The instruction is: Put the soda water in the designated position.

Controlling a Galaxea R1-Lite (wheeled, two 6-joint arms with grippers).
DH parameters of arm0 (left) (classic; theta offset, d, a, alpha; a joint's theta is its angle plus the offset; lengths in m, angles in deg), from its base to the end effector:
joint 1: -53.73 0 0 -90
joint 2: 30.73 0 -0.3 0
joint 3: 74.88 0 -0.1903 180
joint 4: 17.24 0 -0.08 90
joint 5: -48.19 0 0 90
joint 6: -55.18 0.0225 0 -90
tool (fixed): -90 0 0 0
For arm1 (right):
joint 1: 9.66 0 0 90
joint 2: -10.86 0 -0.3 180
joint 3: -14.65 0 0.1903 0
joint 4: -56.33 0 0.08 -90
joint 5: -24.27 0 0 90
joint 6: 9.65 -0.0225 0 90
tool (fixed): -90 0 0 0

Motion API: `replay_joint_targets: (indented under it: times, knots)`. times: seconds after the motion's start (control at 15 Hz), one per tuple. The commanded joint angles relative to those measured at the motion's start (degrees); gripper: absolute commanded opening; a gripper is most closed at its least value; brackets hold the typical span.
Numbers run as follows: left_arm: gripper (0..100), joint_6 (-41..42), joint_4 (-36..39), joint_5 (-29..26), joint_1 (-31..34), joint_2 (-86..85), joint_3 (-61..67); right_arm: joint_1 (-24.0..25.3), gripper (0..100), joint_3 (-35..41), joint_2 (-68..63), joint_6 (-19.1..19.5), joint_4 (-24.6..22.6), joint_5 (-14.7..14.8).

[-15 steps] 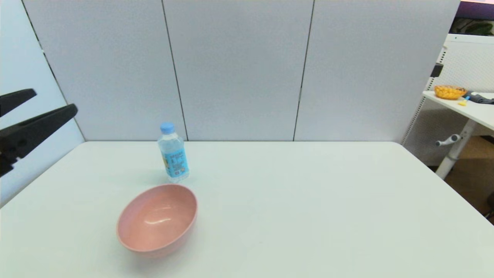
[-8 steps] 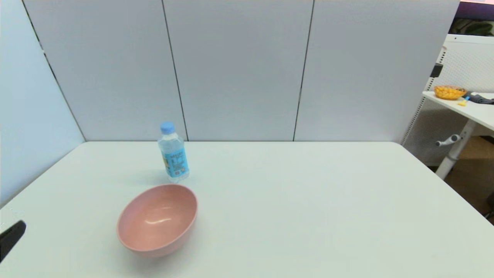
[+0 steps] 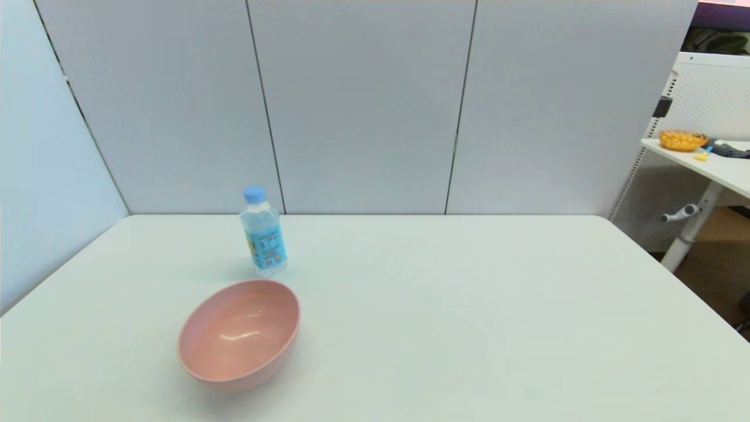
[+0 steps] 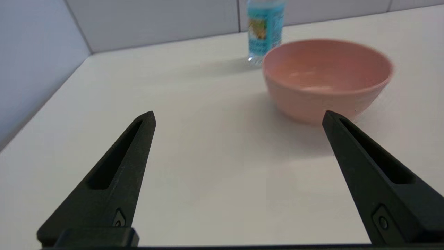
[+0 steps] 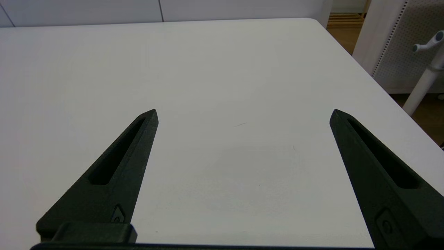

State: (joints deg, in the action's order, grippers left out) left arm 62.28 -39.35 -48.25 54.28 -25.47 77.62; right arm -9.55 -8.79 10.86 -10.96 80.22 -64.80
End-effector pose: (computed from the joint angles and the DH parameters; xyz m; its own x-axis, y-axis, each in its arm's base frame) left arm -0.0202 -0.0027 0.0998 0.9947 -0.1026 0.0023 0.1016 0.9871 0.1239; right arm -0.0229 -0.0004 0.0749 0.9999 -0.0143 -0.0079 0.0145 0.9996 0.0227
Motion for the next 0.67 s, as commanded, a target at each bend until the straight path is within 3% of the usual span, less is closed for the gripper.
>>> replay_joint_targets:
  times: [0.07,0.67]
  knots:
    - [100,-1.3,-1.3,5.0,-0.5,-5.2,4.1,0.0,100,0.0,-0.1,0.0,0.0,0.0]
    - [100,-6.1,-1.3,5.6,-0.4,-5.2,4.1,0.1,100,0.0,-0.1,0.0,0.0,0.0]
